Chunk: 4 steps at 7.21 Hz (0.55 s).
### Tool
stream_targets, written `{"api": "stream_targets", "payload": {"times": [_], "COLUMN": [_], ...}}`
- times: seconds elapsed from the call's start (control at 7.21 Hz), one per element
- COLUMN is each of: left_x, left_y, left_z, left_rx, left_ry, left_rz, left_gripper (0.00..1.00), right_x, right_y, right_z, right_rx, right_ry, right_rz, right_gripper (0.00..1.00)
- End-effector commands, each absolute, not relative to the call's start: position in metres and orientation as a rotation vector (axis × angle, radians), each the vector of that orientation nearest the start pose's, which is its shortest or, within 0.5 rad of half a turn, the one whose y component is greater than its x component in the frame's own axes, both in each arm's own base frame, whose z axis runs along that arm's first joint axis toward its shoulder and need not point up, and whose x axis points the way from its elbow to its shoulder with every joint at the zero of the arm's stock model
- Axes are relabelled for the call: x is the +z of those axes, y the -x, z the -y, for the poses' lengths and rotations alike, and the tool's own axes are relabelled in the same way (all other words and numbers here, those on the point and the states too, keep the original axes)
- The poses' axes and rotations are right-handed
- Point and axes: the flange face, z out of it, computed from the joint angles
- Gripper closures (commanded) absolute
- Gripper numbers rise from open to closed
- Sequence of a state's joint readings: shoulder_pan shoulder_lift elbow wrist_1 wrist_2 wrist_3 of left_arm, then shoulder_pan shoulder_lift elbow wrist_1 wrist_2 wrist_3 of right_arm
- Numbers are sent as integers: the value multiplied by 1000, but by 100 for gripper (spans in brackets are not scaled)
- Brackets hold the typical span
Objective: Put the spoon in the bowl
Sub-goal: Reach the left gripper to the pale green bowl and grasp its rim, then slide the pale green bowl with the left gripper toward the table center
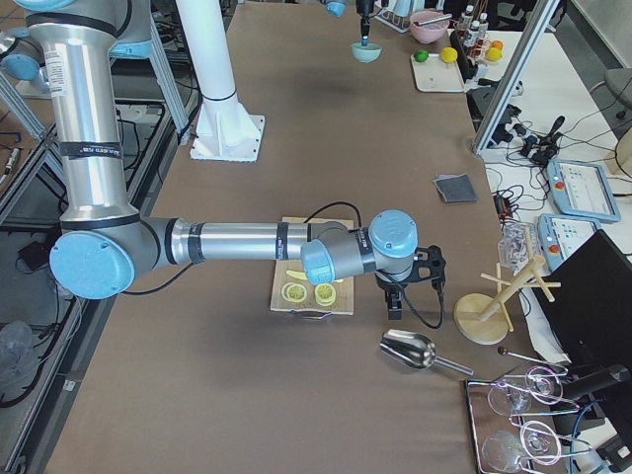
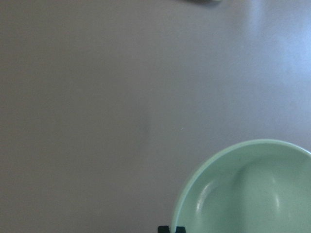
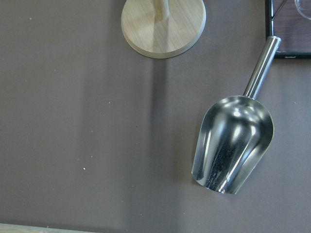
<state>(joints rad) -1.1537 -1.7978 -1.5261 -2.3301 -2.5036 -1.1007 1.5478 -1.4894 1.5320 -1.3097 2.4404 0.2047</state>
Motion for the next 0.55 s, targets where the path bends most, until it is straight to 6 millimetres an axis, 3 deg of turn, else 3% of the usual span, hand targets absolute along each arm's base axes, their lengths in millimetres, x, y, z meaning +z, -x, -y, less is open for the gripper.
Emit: {"api": "stream_targets", "payload": {"times": [0.0, 0.14, 0.28, 0.42], "left_x": [356, 313, 259, 214], "left_y": [-276, -355, -409, -457], "left_z": [592, 580, 573, 554], "left_rx": [-233, -233, -237, -216], "left_ry": [-47, -64, -85, -98], "left_rz": [-1183, -1143, -1092, -1051], "left_gripper": [100, 100, 100, 100], "right_x": [599, 603, 601, 599], "right_y": [-45, -45, -44, -44], "right_z": [541, 538, 539, 539], "right_rx": [75, 79, 74, 72], "right_ry": [-171, -171, -176, -176], "right_rz": [893, 886, 887, 894], "right_gripper": [0, 0, 0, 0]}}
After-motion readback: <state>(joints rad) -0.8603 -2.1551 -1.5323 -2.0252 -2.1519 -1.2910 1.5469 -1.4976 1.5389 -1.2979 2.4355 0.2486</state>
